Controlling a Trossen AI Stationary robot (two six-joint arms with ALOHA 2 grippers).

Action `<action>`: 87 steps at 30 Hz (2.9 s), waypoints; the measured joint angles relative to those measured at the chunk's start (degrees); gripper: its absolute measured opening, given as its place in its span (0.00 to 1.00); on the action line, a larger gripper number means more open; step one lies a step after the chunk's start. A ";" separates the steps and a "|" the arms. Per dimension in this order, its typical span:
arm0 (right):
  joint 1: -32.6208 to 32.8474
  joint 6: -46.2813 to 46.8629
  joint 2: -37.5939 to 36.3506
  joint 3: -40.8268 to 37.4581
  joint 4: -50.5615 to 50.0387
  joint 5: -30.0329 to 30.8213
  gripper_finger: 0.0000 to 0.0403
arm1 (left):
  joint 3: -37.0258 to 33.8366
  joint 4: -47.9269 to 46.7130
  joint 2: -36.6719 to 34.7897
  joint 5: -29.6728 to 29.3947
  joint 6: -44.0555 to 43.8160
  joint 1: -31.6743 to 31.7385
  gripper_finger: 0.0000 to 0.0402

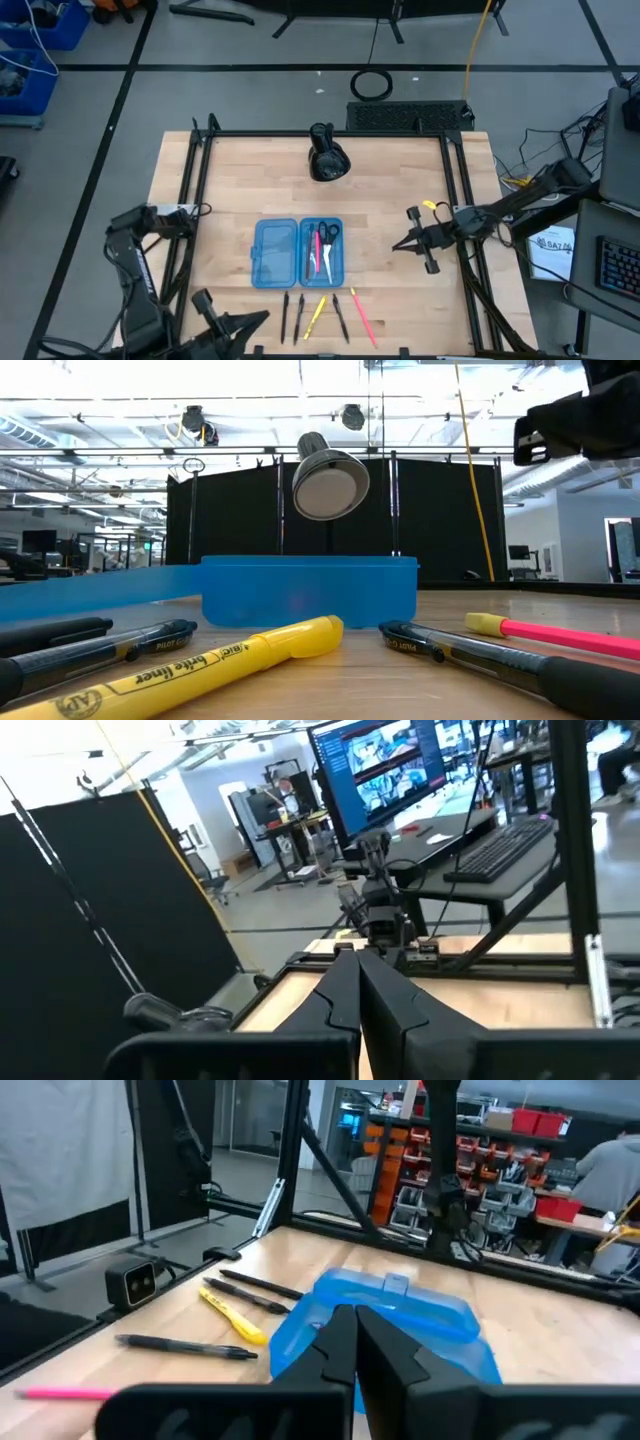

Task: Pick & place school supplies into a supply box
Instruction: Put the left black pen into the blue supply box

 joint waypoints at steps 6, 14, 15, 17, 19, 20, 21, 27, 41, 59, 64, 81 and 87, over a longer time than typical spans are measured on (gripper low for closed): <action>-1.01 -0.72 -16.47 1.38 -14.80 -0.24 0.00 | 0.00 -1.92 -0.58 0.02 -2.12 -0.04 0.02; -2.70 -1.84 -24.45 1.86 -24.07 -21.54 0.00 | -0.04 -11.94 0.17 2.27 -30.80 4.90 0.01; -2.68 -2.04 -24.81 1.86 -24.02 -22.87 0.00 | -0.04 -11.83 0.69 4.29 -31.74 5.99 0.01; -2.67 -2.02 -25.17 1.86 -23.76 -22.21 0.00 | -0.07 -12.86 1.80 8.28 -34.84 7.94 0.01; -2.67 -1.93 -25.14 1.86 -24.14 -19.88 0.00 | -0.13 -13.47 2.80 15.58 -37.37 10.86 0.01; -2.69 -1.55 -25.12 1.86 -24.56 -19.32 0.00 | -0.13 -13.66 3.14 19.30 -37.49 12.51 0.01; -2.69 -1.36 -25.06 1.86 -24.70 -19.29 0.00 | -0.13 -13.59 3.45 22.96 -36.88 14.20 0.01; -2.67 -1.16 -24.97 1.84 -25.12 -19.52 0.00 | 1.60 -10.22 4.52 40.91 -17.84 24.39 0.01; -2.67 -1.44 -24.95 1.81 -27.48 -19.57 0.00 | 3.55 -58.94 -13.45 25.53 -28.36 29.15 0.00; -2.71 -1.84 -24.95 1.79 -27.52 -19.35 0.00 | -40.75 -60.68 -16.40 64.08 -116.25 19.23 0.00; -2.71 -1.79 -24.93 1.79 -27.54 -19.29 0.00 | -35.99 -52.27 -8.10 68.74 -122.12 18.53 0.00; -2.71 -1.87 -24.93 1.79 -27.56 -19.29 0.00 | -27.87 -34.77 5.08 81.62 -116.58 22.14 0.18; -2.71 -1.94 -24.93 1.79 -28.06 -19.29 0.00 | -27.89 -37.45 6.85 81.89 -120.62 22.47 0.33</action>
